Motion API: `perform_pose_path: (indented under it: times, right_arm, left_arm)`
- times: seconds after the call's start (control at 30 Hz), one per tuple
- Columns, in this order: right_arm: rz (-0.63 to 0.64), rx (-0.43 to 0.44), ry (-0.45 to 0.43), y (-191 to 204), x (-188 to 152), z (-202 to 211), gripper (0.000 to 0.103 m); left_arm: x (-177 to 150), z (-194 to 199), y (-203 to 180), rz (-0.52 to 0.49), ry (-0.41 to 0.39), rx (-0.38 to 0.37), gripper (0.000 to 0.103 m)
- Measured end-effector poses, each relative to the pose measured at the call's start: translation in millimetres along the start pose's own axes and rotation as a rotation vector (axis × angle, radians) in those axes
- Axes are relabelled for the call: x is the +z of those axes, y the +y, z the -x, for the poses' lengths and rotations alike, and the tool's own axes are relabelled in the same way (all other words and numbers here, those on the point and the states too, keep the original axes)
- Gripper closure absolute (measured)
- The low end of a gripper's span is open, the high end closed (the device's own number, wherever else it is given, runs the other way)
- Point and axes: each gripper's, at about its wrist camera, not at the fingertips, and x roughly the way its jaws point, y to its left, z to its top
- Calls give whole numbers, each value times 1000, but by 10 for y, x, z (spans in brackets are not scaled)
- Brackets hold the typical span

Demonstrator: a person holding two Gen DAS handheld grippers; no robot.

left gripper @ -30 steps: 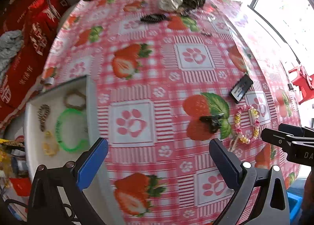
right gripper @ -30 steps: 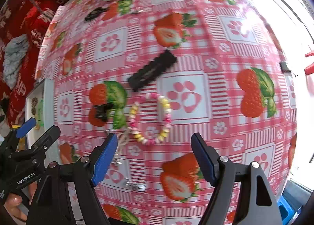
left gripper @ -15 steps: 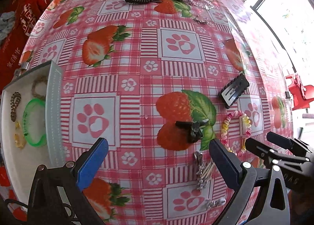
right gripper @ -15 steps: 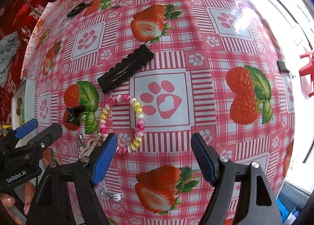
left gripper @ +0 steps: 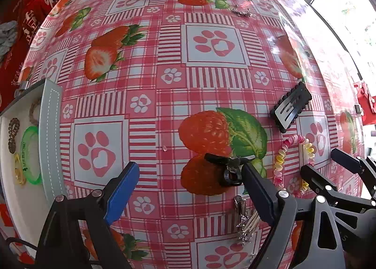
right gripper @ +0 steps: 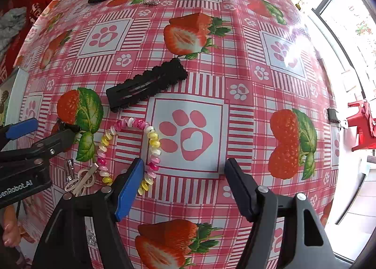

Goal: Organize jewelry
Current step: 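Grasp the black hair clip with the left gripper while the right grasps the beaded bracelet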

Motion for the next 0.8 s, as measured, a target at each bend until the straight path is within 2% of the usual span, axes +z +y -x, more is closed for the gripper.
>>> perform_pose_path:
  times: [0.07, 0.2, 0.27, 0.33, 0.37, 0.4, 0.53, 0.8]
  right_arm:
    - [11, 6, -6, 14, -2, 13, 37]
    - [53, 11, -14, 111, -24, 65, 55]
    - [64, 14, -12, 151, -29, 75, 59]
    - [67, 17, -8, 164, -24, 75, 61]
    - [69, 17, -6, 177, -15, 77, 62]
    - [73, 17, -6, 184, -10, 77, 66]
    - [82, 17, -7, 267, 44, 72, 94]
    - [0, 99, -11, 49, 92, 186, 94]
  left_arm:
    - [-3, -15, -45, -15, -4, 19, 17]
    - [-33, 33, -151, -40, -20, 17, 34]
    - [-16, 33, -219, -53, -26, 14, 43]
    - [4, 29, -265, -62, -33, 11, 62]
    - [13, 29, -285, -66, -37, 7, 68]
    - [20, 30, -291, -68, -38, 2, 78]
    - [38, 35, -284, -57, -37, -31, 79]
    - [-110, 294, -104, -48, -66, -53, 79]
